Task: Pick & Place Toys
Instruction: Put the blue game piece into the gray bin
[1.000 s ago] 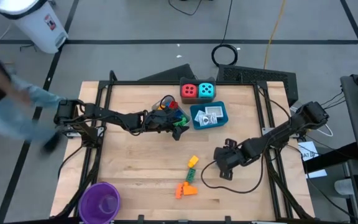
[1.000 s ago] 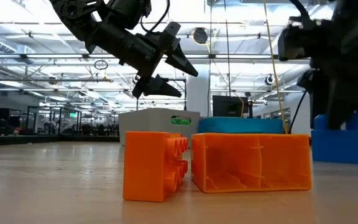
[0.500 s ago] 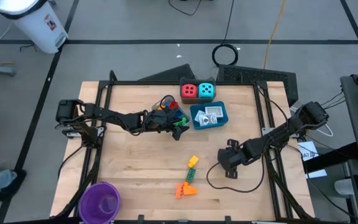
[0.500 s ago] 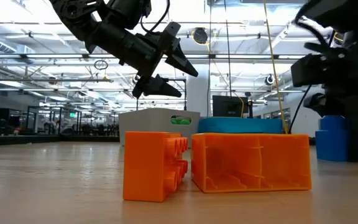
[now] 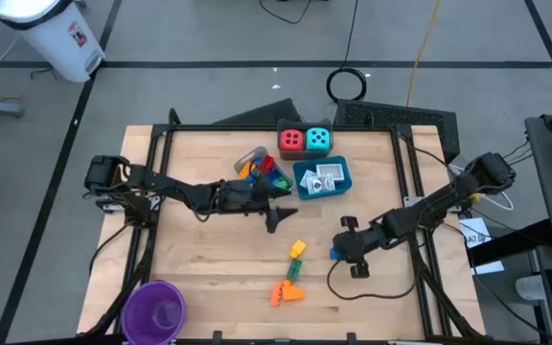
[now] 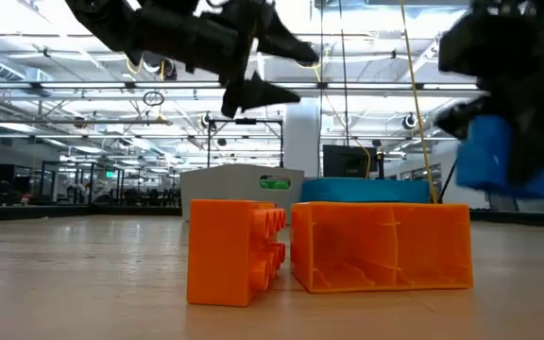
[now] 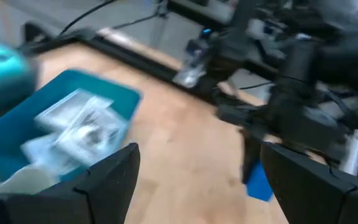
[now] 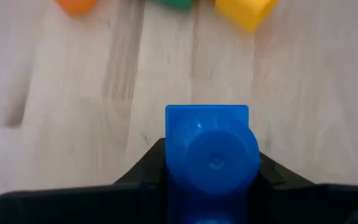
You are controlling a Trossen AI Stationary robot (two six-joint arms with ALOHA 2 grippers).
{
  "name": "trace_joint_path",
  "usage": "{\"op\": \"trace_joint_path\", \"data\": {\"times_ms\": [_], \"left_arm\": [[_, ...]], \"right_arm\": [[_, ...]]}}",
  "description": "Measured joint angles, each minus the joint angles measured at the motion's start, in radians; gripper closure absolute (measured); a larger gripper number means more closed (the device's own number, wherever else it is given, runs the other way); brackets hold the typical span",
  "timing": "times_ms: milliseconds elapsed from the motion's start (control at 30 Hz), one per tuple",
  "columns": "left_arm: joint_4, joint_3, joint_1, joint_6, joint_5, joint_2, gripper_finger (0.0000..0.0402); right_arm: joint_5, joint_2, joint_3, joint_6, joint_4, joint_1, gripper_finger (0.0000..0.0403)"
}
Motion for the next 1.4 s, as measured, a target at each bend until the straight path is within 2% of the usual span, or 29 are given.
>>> {"op": "trace_joint_path", "data": {"times_ms": [267,533,633,767,967,1233,1400], "left_arm": [[0.032,0.000,-0.124,0.104,-0.001,0.000,0.0064],[0.097,0.006,-0.196,0.137,-0.134,0.018,0.0064],[0.086,0.063,-0.203,0.163,-0.127,0.064,0.0064],[-0.028,0.182,-0.212,0.251,-0.104,0.164,0.0064],[-0.170,0.335,-0.212,0.320,-0.106,0.270,0.0064],[-0.237,0.370,-0.210,0.291,-0.103,0.232,0.0064],[-0.206,0.373,-0.215,0.255,0.045,0.231,0.0064]], "right_arm": [[0.117,-0.087,0.000,-0.110,0.139,0.030,0.0310],[0.117,-0.030,0.001,-0.280,0.447,0.030,0.0310],[0.118,0.003,0.001,-0.323,0.520,0.028,0.0310],[0.170,0.025,0.000,-0.355,0.594,0.026,0.0310],[0.213,0.024,-0.004,-0.371,0.563,0.032,0.0310],[0.226,0.021,0.002,-0.336,0.510,0.028,0.0310],[0.239,0.022,0.002,-0.331,0.509,0.025,0.0310]]}}
